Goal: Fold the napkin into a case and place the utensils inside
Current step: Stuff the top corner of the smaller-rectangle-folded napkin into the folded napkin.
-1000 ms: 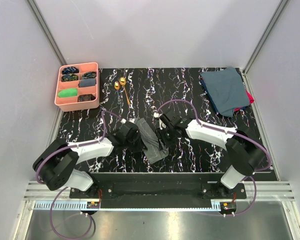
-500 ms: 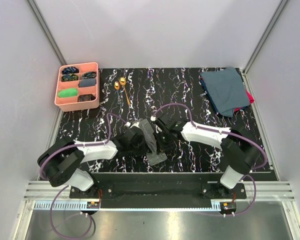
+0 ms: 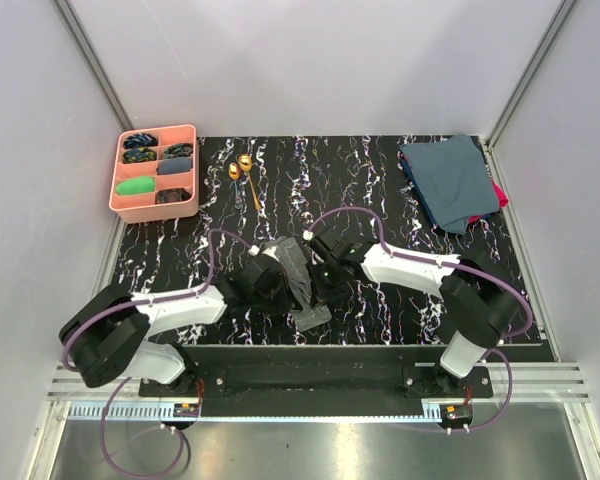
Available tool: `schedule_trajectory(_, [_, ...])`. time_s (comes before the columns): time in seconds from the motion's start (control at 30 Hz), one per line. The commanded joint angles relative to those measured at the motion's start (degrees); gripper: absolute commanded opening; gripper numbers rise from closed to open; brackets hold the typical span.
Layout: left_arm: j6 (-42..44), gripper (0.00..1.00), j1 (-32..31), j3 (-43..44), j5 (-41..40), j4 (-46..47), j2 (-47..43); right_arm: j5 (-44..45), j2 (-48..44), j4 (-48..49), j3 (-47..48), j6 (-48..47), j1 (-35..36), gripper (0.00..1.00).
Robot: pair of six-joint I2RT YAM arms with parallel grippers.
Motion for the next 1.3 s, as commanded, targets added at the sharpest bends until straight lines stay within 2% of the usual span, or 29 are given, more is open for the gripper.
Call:
schedule_trajectory(0.0, [-0.76,0.0,-0.4,-2.02,0.42,-0.28,-3.18,-0.7,-0.31,1.45,-0.27,0.78,0.49,0.1])
schedule_trajectory(0.27, [-2.78,0.0,-2.68,-4.04,-0.72,4.19,2.7,1.23,-1.28,-1.44,2.19,0.69,1.02,0.11])
schedule_trajectory(0.4, [-3.92,0.0,-3.12,-4.58,-1.07,7.54,5.78,-1.31,-0.32,-0.84,2.99,2.09,2.07,0.11])
schedule_trajectory(0.63, [-3.92,0.0,-4.35,-3.25,-3.27,6.84,6.4,-3.86,0.22,1.97,1.32,5.61,3.04,0.11])
schedule_trajectory(0.97, [-2.69,0.0,-4.62,-4.48,-3.36,4.47,1.49,-3.86,5.92,8.03,-3.6,5.96,3.13,0.12])
schedule_trajectory(1.07, [-0.5,0.07,-4.18,-4.75,-4.41,1.93,-3.08,-3.6,7.33,8.91,-4.13,5.79,3.04,0.13])
schedule_trajectory(1.17, [2.04,0.11,-1.11,-3.87,-4.42,-3.43,-8.44,-3.51,7.51,9.62,-4.75,5.79,3.04,0.13])
schedule_trajectory(1.27, [5.03,0.14,7.12,-2.73,-1.62,-5.02,-13.02,-3.51,7.33,9.8,-5.1,5.79,3.04,0.14])
